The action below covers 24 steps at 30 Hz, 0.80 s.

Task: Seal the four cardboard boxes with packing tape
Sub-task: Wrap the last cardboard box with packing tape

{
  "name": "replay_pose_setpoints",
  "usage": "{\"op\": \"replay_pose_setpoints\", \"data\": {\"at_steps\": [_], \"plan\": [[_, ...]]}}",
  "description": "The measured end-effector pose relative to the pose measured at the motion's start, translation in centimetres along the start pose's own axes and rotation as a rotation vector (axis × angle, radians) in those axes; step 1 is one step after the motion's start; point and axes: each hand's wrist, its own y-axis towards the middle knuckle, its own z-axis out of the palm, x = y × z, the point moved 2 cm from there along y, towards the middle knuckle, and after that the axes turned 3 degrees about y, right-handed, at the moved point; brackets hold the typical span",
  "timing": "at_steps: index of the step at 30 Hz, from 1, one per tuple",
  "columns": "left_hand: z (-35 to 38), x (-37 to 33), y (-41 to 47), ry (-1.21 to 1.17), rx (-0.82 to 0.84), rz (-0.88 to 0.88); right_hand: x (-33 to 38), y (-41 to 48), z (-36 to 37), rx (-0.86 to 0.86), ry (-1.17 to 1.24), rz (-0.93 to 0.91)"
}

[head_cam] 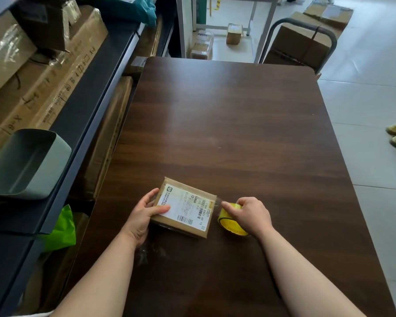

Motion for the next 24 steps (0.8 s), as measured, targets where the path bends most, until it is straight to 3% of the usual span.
{"op": "replay_pose_setpoints", "data": {"at_steps": [3,7,9,11,13,16,19,21,24], "plan": [[-0.3,0.1,-0.1,0.2,-0.049,0.024,1.0,0.1,0.7,0.009,-0.028,-0.019],[1.6,-1.0,-1.7,1.119,-0.442,0.333,2.2,0.0,1.4,-0.004,-0.063,-0.024],[4.7,-0.4,-2.7,1.381,-0.421,0.398,2.2,0.0,1.6,-0.002,-0.065,-0.001],[7.2,0.9,-3.0,1.514,-0.322,0.273,2.0,0.0,1.7,0.007,-0.065,0.002],[8.2,1.7,-2.7,1.574,-0.311,0.181,2.0,-0.4,1.6,0.027,-0.057,-0.005],[8.2,1.2,-2.2,1.541,-0.323,0.177,1.4,-0.6,0.4,0.038,0.053,-0.009],[7.8,-0.4,-1.4,1.334,-0.231,0.206,1.5,-0.4,-2.6,-0.05,0.302,-0.098],[7.3,-1.6,-1.2,1.163,-0.172,0.208,2.6,-0.4,-4.8,-0.011,0.462,-0.194],[5.8,-2.3,-0.9,0.969,-0.136,0.209,3.9,-0.8,-6.9,0.06,0.371,-0.299]]}}
